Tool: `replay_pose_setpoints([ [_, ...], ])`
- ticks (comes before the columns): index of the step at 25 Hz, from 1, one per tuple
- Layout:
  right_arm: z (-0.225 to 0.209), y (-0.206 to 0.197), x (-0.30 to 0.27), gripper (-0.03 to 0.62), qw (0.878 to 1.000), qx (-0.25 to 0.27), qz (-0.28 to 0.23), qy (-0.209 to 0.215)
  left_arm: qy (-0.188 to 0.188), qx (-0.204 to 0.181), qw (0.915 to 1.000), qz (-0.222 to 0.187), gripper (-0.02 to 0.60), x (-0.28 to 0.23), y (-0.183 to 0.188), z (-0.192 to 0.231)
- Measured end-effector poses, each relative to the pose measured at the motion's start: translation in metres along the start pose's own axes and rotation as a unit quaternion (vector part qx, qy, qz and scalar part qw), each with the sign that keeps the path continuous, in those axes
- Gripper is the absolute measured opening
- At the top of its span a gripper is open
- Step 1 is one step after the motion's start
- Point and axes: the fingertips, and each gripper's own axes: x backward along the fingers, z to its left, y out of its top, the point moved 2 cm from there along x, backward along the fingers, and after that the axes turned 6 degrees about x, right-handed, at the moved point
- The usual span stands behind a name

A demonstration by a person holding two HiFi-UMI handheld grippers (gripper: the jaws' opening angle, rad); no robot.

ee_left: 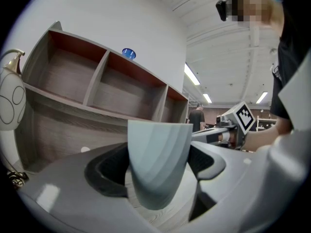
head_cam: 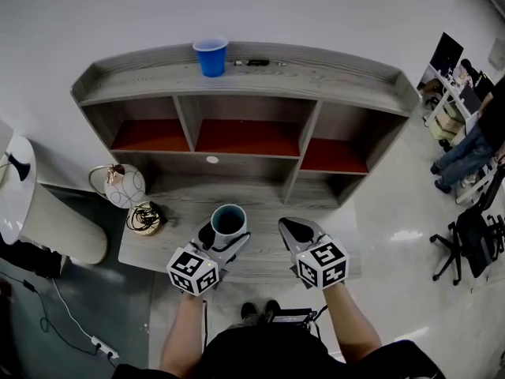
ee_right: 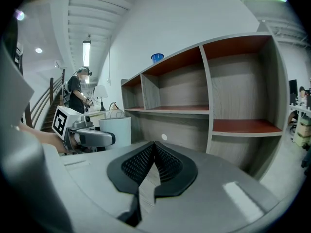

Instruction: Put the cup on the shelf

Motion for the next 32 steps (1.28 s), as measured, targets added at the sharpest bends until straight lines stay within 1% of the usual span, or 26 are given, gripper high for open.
replay_pose_setpoints([
  [4,-0.005,0.002,0.001,0.014,1.000,0.004,-0.004,0.009,0.008,0.000,1.0000,-0.002,0.370,-0.007,0.000,-0.002],
  [7,-0.010,0.004,0.001,0.014,1.000,0.006,-0.006,0.015,0.005,-0.002,1.0000,-0.007,0.370,-0.013,0.004,-0.008],
  [12,-0.011,0.009,0.000,0.014,1.000,0.010,-0.014,0.026,0.014,-0.014,0.9998,-0.001,0.370,-0.015,0.003,-0.010],
  [16,-0.015,0.010,0.002,0.014,0.999,0.009,-0.017,0.028,0.021,-0.010,0.9997,-0.005,0.370,-0.016,0.005,-0.009],
  [24,-0.020,0.008,0.008,0.014,0.999,0.007,-0.020,0.030,0.024,-0.017,0.9996,-0.004,0.370,-0.021,0.008,-0.015],
  [28,-0.025,0.006,0.013,0.014,0.999,0.006,-0.021,0.031,0.028,-0.027,0.9992,0.000,0.370,-0.026,0.007,-0.021],
  [32,-0.029,0.005,0.018,0.014,0.999,0.006,-0.020,0.037,0.030,-0.026,0.9992,0.000,0.370,-0.030,0.008,-0.027],
])
